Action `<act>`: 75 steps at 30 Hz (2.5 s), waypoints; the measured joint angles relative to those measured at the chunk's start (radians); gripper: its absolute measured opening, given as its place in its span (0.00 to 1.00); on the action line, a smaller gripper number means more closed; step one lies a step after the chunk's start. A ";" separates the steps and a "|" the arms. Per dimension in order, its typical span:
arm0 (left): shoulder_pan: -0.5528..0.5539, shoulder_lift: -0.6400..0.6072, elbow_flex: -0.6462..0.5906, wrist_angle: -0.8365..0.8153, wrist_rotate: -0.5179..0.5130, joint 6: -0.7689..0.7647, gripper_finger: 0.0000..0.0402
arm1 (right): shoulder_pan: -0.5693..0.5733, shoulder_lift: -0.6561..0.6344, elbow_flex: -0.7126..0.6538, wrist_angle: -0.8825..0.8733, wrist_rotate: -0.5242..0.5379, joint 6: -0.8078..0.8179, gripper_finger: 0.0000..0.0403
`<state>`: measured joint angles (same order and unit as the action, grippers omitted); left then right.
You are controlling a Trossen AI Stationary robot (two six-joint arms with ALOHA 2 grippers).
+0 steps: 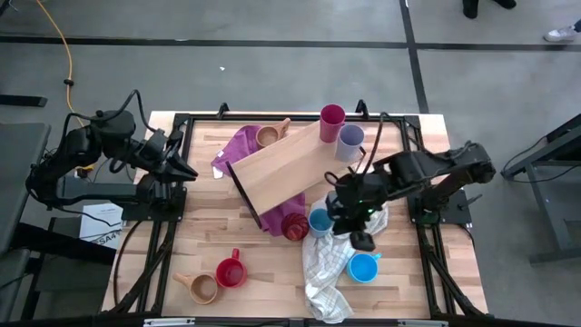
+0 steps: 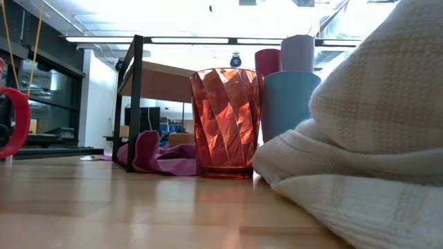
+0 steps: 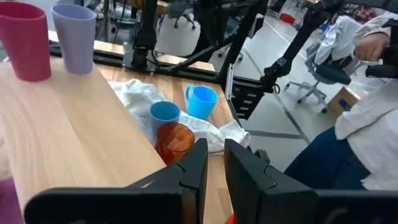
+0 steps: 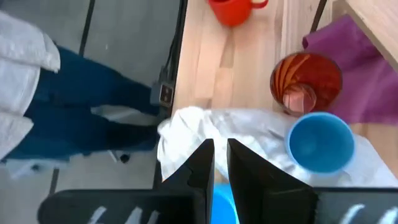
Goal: Stack small to large cups/mugs on shelf
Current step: Put the blue cup on the shelf
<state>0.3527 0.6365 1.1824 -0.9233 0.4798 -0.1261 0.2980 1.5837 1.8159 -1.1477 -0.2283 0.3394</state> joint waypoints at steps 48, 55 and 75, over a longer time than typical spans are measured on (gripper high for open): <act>0.000 -0.001 0.000 -0.041 -0.002 0.168 0.11 | 0.066 0.146 -0.255 0.069 0.305 0.294 0.09; 0.000 -0.009 0.000 -0.046 -0.002 0.169 0.11 | 0.092 0.147 -0.297 0.115 0.338 0.349 0.09; 0.000 -0.020 0.000 -0.045 -0.002 0.172 0.11 | 0.042 0.151 -0.327 0.164 0.322 0.254 0.20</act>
<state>0.3527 0.6167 1.1828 -0.9688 0.4782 0.0456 0.3401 1.7348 1.4891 -0.9837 0.0935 0.5938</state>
